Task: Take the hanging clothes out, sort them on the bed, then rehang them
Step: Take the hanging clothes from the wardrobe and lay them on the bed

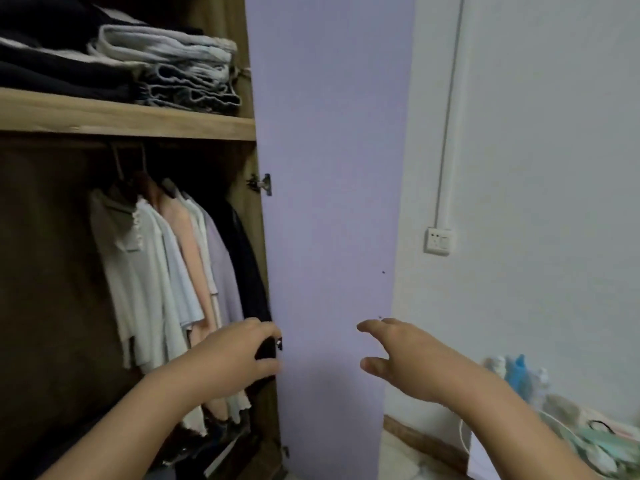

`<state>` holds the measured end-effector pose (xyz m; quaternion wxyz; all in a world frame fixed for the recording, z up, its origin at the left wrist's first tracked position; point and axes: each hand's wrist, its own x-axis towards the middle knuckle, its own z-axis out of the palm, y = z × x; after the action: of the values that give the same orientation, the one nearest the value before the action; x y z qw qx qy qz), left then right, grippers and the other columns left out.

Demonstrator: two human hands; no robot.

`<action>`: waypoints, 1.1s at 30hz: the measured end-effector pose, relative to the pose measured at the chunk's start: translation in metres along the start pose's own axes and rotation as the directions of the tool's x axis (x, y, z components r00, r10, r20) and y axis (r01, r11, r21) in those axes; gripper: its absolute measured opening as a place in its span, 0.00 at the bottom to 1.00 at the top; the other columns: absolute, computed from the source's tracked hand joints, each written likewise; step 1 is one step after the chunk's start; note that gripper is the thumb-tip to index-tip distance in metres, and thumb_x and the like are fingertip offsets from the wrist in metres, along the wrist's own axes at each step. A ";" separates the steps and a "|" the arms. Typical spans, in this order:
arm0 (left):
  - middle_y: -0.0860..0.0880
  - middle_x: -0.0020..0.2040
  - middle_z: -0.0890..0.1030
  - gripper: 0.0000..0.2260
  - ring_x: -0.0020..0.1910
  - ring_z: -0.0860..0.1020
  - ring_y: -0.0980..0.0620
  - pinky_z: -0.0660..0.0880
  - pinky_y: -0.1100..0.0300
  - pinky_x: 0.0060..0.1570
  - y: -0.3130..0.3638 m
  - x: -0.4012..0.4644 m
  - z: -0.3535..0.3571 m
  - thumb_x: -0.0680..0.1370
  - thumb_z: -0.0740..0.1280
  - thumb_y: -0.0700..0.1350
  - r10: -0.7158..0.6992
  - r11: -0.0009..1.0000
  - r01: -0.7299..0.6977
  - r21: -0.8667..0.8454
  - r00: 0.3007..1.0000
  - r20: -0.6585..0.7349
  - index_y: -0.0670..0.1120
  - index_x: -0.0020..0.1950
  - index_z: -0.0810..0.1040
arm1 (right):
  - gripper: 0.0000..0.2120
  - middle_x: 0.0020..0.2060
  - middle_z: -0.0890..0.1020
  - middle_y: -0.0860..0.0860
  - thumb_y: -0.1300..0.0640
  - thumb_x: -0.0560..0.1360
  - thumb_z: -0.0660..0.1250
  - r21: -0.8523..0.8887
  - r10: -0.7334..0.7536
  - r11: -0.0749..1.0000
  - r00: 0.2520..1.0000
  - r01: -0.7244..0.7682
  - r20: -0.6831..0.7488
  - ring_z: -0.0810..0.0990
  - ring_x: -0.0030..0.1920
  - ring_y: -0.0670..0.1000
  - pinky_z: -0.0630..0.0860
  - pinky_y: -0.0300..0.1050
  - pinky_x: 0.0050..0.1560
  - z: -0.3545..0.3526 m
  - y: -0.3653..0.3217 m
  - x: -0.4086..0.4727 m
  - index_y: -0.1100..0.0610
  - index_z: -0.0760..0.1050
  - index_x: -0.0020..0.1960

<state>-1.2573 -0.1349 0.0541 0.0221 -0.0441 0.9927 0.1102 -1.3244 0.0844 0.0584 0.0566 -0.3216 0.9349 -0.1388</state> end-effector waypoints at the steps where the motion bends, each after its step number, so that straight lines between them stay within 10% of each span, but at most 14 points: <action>1: 0.54 0.68 0.67 0.23 0.64 0.68 0.56 0.67 0.62 0.63 -0.021 0.002 -0.005 0.77 0.62 0.57 -0.025 1.000 0.025 -0.003 1.000 -0.012 0.55 0.71 0.63 | 0.26 0.72 0.63 0.50 0.48 0.80 0.58 0.006 -0.022 1.000 1.000 0.022 0.016 0.64 0.71 0.52 0.63 0.45 0.68 0.005 -0.014 0.020 0.49 0.54 0.75; 22: 0.53 0.67 0.70 0.22 0.64 0.70 0.56 0.69 0.63 0.62 -0.166 0.092 -0.045 0.77 0.64 0.54 -0.477 0.878 0.435 -0.197 0.819 -0.319 0.53 0.69 0.66 | 0.23 0.69 0.69 0.53 0.53 0.80 0.59 0.134 -0.578 0.809 0.816 0.573 -0.004 0.68 0.67 0.52 0.66 0.43 0.65 0.007 -0.116 0.271 0.55 0.60 0.73; 33: 0.53 0.67 0.71 0.22 0.63 0.71 0.55 0.71 0.61 0.61 -0.253 0.126 -0.085 0.77 0.63 0.54 -0.490 0.871 0.461 -0.170 0.788 -0.372 0.53 0.70 0.66 | 0.28 0.73 0.63 0.50 0.56 0.79 0.60 0.290 -0.602 0.717 0.773 0.633 -0.200 0.64 0.71 0.50 0.63 0.41 0.67 0.011 -0.201 0.366 0.52 0.53 0.76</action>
<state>-1.3624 -0.4096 0.0751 -0.1578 -0.3148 0.9276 0.1244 -1.4921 -0.2954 0.1012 0.0192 -0.5934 0.7365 -0.3241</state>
